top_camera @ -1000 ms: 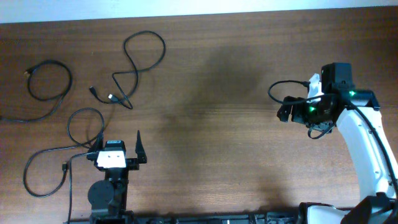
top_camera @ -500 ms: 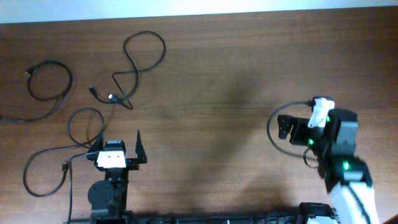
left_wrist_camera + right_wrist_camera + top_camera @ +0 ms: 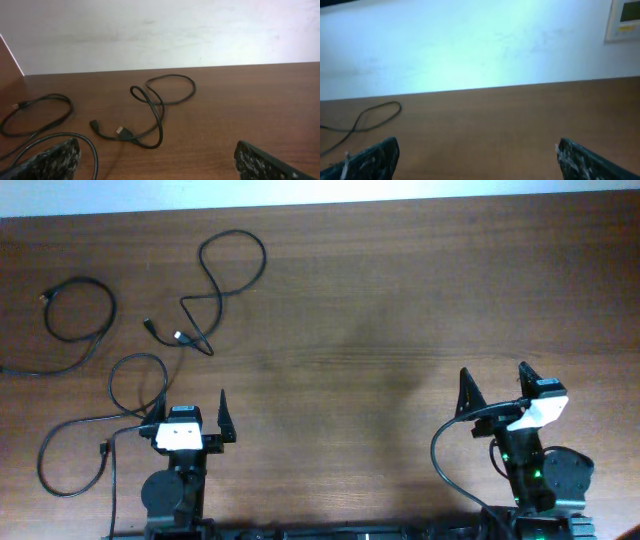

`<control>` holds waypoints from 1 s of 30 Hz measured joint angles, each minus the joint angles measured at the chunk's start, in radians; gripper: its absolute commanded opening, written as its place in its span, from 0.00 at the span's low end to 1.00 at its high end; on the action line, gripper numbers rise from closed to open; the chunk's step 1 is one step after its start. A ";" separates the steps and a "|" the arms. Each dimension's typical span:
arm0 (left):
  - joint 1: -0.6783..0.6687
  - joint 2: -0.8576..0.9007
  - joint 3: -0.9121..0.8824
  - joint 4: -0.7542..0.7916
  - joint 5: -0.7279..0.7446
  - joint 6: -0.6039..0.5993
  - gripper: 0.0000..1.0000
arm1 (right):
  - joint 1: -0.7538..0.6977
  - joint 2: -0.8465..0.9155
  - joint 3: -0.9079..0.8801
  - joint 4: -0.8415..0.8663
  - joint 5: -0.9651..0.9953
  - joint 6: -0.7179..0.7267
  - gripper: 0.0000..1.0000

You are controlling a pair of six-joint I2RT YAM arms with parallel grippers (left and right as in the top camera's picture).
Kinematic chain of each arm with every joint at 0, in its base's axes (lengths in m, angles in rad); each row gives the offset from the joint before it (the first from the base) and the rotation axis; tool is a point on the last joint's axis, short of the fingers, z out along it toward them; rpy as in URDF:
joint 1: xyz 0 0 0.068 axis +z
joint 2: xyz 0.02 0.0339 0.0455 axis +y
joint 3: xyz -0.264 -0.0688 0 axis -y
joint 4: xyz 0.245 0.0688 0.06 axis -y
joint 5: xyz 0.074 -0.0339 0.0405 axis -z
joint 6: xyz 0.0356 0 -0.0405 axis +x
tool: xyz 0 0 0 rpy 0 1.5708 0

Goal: Untangle cables

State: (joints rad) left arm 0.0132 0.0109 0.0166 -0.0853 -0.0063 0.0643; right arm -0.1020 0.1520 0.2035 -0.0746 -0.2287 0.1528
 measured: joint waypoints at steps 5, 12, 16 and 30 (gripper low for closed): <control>0.000 0.000 0.000 0.000 0.000 0.000 0.99 | 0.019 -0.072 -0.087 0.028 0.016 -0.019 0.99; 0.000 0.000 0.000 0.000 0.000 0.000 0.99 | 0.077 -0.138 -0.157 0.048 0.076 -0.039 0.99; 0.000 0.000 0.000 0.000 0.000 0.000 0.99 | 0.077 -0.138 -0.193 0.021 0.092 -0.087 0.99; 0.000 0.000 0.000 0.000 0.000 0.000 0.99 | 0.077 -0.138 -0.193 0.012 0.112 -0.239 0.99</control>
State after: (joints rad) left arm 0.0132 0.0109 0.0166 -0.0849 -0.0059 0.0647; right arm -0.0254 0.0139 0.0105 -0.0628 -0.1165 -0.0860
